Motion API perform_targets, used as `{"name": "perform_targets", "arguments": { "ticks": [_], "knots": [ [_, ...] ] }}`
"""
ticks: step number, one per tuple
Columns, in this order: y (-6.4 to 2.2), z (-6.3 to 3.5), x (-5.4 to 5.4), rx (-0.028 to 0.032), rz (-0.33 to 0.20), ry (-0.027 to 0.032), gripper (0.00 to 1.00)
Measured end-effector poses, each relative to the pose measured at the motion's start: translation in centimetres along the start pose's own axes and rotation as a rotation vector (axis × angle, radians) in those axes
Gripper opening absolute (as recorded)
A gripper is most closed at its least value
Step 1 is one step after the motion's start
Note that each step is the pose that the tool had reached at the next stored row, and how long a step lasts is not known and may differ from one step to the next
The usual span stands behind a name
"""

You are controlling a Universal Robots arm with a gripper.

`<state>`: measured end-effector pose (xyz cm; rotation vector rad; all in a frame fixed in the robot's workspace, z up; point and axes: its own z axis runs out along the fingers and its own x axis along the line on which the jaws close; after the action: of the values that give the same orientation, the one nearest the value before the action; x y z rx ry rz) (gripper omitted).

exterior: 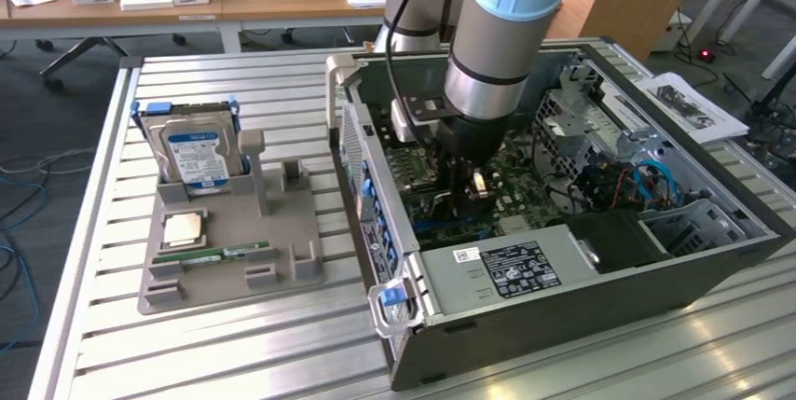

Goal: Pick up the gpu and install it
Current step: 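Insert the gpu into the slot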

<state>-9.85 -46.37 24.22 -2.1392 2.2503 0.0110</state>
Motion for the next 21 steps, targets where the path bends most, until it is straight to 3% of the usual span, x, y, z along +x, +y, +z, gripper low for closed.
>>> {"name": "perform_targets", "arguments": {
  "ticks": [7, 12, 21],
  "knots": [
    [-0.01, -0.76, 0.0, 0.0000, 0.000, 0.0001, 0.57],
    [-0.06, -2.50, -0.1, 0.0007, 0.000, 0.0000, 0.57],
    [-0.14, -6.54, -0.2, 0.0017, 0.000, -0.0001, 0.57]
  ]
}}
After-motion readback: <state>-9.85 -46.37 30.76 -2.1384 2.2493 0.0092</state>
